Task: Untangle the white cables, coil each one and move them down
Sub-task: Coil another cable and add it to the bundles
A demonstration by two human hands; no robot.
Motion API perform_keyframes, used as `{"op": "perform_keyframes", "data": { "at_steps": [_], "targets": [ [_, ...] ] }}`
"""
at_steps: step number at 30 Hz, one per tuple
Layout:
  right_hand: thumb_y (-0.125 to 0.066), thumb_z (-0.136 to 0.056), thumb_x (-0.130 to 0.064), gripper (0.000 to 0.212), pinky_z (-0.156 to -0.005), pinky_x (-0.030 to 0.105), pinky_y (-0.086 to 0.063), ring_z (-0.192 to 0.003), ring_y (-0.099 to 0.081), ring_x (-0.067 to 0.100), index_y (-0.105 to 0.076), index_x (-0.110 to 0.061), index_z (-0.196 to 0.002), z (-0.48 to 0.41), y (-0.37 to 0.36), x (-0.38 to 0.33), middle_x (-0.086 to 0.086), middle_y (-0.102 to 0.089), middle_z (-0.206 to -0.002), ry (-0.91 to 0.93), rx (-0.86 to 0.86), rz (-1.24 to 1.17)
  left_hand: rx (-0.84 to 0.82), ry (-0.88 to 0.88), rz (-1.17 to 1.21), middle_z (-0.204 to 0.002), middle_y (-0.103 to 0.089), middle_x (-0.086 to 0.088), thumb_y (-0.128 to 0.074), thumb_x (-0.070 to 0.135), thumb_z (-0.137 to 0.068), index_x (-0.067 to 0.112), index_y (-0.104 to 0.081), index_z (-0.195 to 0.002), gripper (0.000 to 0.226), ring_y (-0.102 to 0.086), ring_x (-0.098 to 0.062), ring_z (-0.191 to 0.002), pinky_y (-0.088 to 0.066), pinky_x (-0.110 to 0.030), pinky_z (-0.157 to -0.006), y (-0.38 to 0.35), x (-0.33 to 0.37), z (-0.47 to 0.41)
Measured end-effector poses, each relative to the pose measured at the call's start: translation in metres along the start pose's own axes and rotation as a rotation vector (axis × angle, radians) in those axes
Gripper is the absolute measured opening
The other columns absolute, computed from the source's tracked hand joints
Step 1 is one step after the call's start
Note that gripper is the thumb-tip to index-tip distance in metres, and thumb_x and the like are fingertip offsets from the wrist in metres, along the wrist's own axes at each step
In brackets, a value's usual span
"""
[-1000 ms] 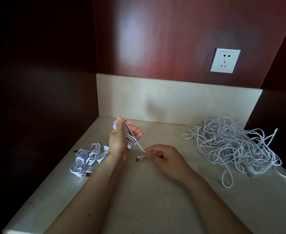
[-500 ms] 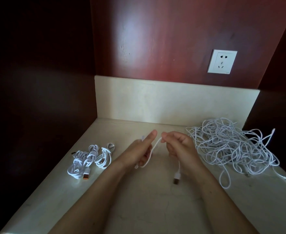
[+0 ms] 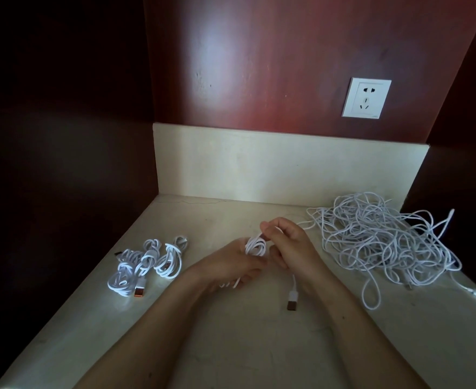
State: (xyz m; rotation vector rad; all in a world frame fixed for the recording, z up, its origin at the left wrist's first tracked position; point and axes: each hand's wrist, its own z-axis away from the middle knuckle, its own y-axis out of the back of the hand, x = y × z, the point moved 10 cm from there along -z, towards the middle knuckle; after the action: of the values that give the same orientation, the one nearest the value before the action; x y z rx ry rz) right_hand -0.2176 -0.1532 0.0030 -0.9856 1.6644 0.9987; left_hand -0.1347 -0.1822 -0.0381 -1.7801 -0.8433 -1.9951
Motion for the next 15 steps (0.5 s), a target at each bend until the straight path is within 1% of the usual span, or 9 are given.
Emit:
{"op": "perform_keyframes", "data": {
  "at_steps": [3,5,6,8,10,12,14,15],
  "targets": [
    [-0.067,-0.091,-0.019,0.016,-0.044,0.01,-0.034,-0.044,-0.047,-0.001,-0.057,-0.012,-0.08,0.002,-0.008,0.009,0.002,-0.056,-0.067,-0.097,-0.066,-0.046,-0.017,0.056,0.018,-0.048,-0.042,0.007,-0.053,-0.004,-0.091,0.016,-0.051,-0.073,0.027,-0.037,-0.005,-0.042,-0.031,-0.018,-0.043,-0.003,-0.005,0.0],
    [-0.072,-0.087,-0.012,0.014,-0.047,0.013,-0.038,-0.05,-0.05,0.002,-0.058,-0.012,-0.083,0.004,-0.012,0.006,0.001,-0.057,-0.066,-0.082,-0.101,-0.072,-0.037,0.1,0.021,-0.047,-0.04,0.006,-0.058,0.0,-0.089,0.017,-0.052,-0.067,0.029,-0.036,-0.006,-0.042,-0.03,-0.018,-0.044,-0.006,-0.008,0.0],
    [-0.072,-0.086,-0.008,0.015,-0.046,0.014,-0.038,-0.05,-0.05,0.002,-0.058,-0.012,-0.082,0.005,-0.014,0.003,-0.001,-0.056,-0.064,-0.061,-0.111,-0.088,-0.042,0.112,0.03,-0.047,-0.039,0.006,-0.059,0.001,-0.089,0.018,-0.053,-0.064,0.031,-0.036,-0.006,-0.042,-0.029,-0.017,-0.043,-0.006,-0.009,0.0],
    [-0.071,-0.087,-0.006,0.015,-0.045,0.015,-0.038,-0.05,-0.05,0.003,-0.058,-0.013,-0.082,0.006,-0.014,-0.002,-0.001,-0.056,-0.061,-0.038,-0.107,-0.136,-0.029,0.086,0.03,-0.047,-0.04,0.006,-0.06,0.001,-0.088,0.018,-0.054,-0.063,0.03,-0.037,-0.006,-0.043,-0.03,-0.018,-0.043,-0.004,-0.006,-0.001],
    [-0.071,-0.087,-0.007,0.015,-0.046,0.019,-0.04,-0.056,-0.055,0.009,-0.058,-0.014,-0.082,0.006,-0.012,-0.004,0.005,-0.062,-0.069,-0.026,-0.085,-0.165,0.001,-0.035,-0.053,-0.052,-0.047,0.007,-0.063,0.006,-0.085,0.019,-0.058,-0.069,0.021,-0.044,-0.009,-0.051,-0.035,-0.021,-0.049,-0.001,0.004,-0.002],
    [-0.071,-0.087,-0.006,0.016,-0.048,0.02,-0.042,-0.059,-0.058,0.011,-0.058,-0.014,-0.081,0.006,-0.005,-0.007,0.006,-0.063,-0.071,0.002,-0.044,-0.164,0.014,-0.176,-0.151,-0.063,-0.058,0.012,-0.062,0.012,-0.084,0.024,-0.062,-0.079,0.013,-0.055,-0.006,-0.063,-0.043,-0.021,-0.056,-0.003,0.02,0.0],
    [-0.071,-0.086,-0.005,0.017,-0.048,0.02,-0.043,-0.059,-0.059,0.01,-0.058,-0.013,-0.079,0.006,0.001,-0.01,0.002,-0.062,-0.068,0.027,-0.004,-0.164,0.026,-0.258,-0.19,-0.082,-0.067,0.016,-0.059,0.011,-0.088,0.031,-0.064,-0.094,0.021,-0.062,0.0,-0.081,-0.05,-0.018,-0.071,-0.004,0.028,0.001],
    [-0.071,-0.086,-0.006,0.017,-0.049,0.02,-0.044,-0.06,-0.059,0.01,-0.058,-0.013,-0.079,0.006,0.004,-0.011,0.0,-0.063,-0.067,0.034,0.012,-0.172,0.022,-0.288,-0.202,-0.092,-0.068,0.016,-0.058,0.01,-0.091,0.033,-0.063,-0.102,0.026,-0.063,0.001,-0.091,-0.05,-0.018,-0.08,-0.004,0.03,0.001]
  ]
}}
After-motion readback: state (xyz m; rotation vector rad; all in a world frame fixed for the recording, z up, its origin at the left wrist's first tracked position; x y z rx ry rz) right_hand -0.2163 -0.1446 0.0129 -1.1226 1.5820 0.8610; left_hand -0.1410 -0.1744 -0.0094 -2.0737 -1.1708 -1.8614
